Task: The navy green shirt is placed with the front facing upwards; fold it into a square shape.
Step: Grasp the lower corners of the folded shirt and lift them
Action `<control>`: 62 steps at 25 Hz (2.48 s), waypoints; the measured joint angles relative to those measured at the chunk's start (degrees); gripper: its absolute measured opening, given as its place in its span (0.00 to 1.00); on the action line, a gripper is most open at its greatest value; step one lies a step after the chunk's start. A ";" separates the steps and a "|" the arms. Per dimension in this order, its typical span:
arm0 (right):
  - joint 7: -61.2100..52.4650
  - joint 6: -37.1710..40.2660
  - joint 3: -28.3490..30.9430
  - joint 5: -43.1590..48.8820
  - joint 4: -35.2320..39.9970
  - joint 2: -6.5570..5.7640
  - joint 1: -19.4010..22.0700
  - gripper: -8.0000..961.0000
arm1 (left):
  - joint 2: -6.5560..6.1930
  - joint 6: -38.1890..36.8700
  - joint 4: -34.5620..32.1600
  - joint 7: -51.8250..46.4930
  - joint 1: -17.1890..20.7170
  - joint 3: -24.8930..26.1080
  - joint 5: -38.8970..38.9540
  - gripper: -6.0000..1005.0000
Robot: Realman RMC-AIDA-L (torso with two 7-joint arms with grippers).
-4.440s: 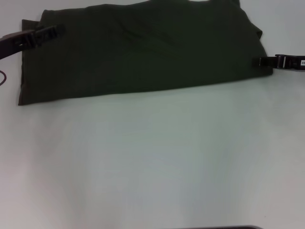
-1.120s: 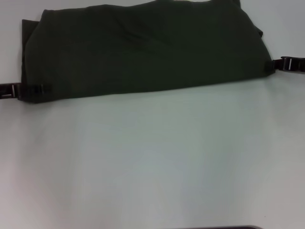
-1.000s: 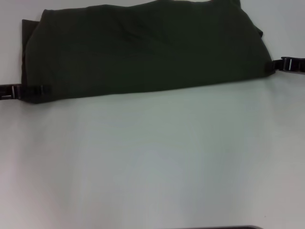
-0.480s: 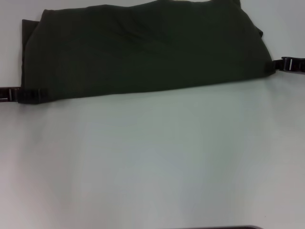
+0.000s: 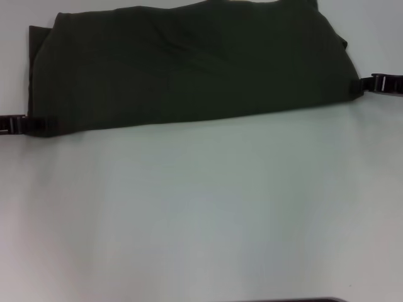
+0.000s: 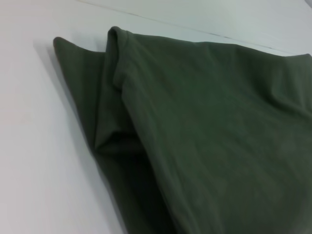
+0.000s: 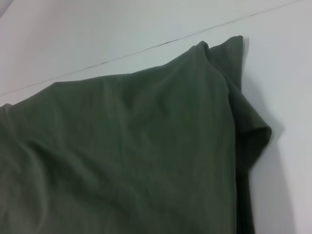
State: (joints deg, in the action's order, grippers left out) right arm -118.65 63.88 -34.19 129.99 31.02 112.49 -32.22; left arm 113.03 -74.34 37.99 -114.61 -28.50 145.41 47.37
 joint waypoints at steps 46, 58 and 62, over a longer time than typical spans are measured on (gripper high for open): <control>2.96 10.86 1.35 -0.42 5.96 0.30 6.72 0.06 | -0.43 -10.77 3.20 -0.03 1.61 -0.53 -1.58 0.01; 8.51 25.43 5.25 -0.33 6.91 -0.43 12.71 0.06 | -1.76 -22.84 5.31 0.83 5.16 -0.45 -1.65 0.01; 10.83 29.00 6.15 -0.21 6.93 -0.44 14.31 0.06 | -1.77 -25.66 5.84 1.23 6.07 -0.36 -2.23 0.01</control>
State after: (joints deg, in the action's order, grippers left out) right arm -107.82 92.88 -28.04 129.78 37.95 112.05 -17.91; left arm 111.26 -99.99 43.83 -113.38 -22.43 145.04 45.14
